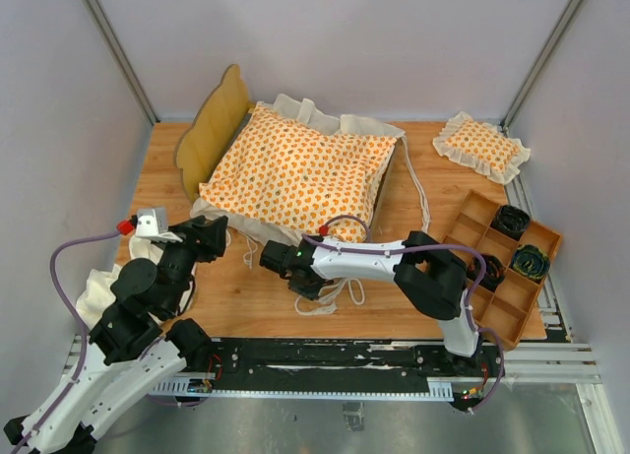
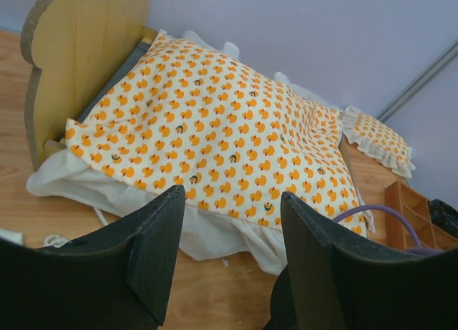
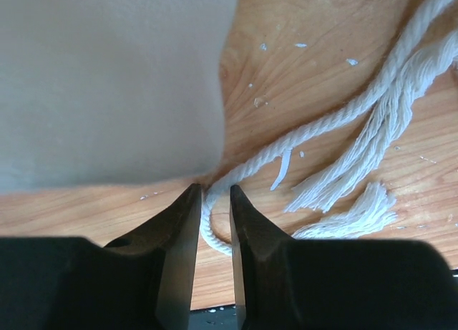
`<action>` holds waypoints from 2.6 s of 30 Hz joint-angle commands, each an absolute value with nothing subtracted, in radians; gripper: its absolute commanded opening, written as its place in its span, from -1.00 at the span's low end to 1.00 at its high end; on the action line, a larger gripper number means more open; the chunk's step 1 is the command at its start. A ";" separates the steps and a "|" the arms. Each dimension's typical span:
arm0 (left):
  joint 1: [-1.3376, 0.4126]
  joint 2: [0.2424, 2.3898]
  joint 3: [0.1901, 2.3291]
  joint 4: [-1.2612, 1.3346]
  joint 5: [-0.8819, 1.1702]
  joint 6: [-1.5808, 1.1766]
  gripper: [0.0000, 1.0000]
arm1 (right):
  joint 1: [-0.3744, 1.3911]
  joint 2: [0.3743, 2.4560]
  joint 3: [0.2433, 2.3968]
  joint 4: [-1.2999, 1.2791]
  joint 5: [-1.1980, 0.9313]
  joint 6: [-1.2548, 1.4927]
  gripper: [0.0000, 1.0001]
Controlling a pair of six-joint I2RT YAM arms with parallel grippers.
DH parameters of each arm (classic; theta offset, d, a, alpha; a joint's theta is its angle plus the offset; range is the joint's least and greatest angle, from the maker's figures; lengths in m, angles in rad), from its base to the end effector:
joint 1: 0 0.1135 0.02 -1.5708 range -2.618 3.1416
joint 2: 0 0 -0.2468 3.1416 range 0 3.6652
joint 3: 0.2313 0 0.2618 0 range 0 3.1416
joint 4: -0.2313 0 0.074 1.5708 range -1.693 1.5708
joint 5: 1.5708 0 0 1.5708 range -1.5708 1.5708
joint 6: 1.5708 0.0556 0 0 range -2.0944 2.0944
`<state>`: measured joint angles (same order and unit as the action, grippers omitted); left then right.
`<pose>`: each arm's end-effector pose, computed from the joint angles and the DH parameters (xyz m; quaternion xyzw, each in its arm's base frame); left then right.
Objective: Set up the pet bed
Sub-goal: Adjust the ropes on the mattress, then cross the ropes on the bed frame.
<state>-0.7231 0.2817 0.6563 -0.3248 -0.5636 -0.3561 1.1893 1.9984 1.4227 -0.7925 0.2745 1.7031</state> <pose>0.1089 -0.0565 0.3372 -0.0773 0.6877 -0.1931 0.6955 0.1608 0.3605 0.1248 0.2638 0.9497 0.0825 0.1475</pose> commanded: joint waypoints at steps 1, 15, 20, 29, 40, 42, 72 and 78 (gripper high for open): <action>-0.724 0.261 0.660 -0.311 -0.568 -0.343 0.20 | 1.196 2.040 1.445 -0.860 0.296 1.728 -0.52; -0.725 0.280 0.636 -0.281 -0.487 -0.289 0.16 | 1.245 1.822 1.352 -0.815 0.402 1.435 -1.00; -0.724 0.322 0.568 -0.218 -0.353 -0.259 0.15 | 1.267 1.648 1.211 -0.703 0.426 1.158 -1.00; -0.724 0.400 0.462 -0.042 -0.152 -0.204 0.12 | 1.266 1.264 1.099 -0.854 0.597 0.851 -1.00; -0.789 0.679 0.421 0.222 -0.012 -0.184 0.04 | 1.174 0.836 1.059 -0.730 0.758 0.349 -0.99; -0.831 0.750 0.428 0.251 -0.051 -0.172 0.07 | 1.160 0.808 1.031 -0.668 0.731 0.276 -0.99; -1.128 1.526 0.637 0.687 -0.642 0.134 0.21 | 0.936 0.724 0.823 -0.516 0.416 0.268 -0.99; -1.130 1.584 0.689 0.713 -0.719 0.172 -0.10 | 0.935 0.701 0.773 -0.442 0.321 0.309 -0.99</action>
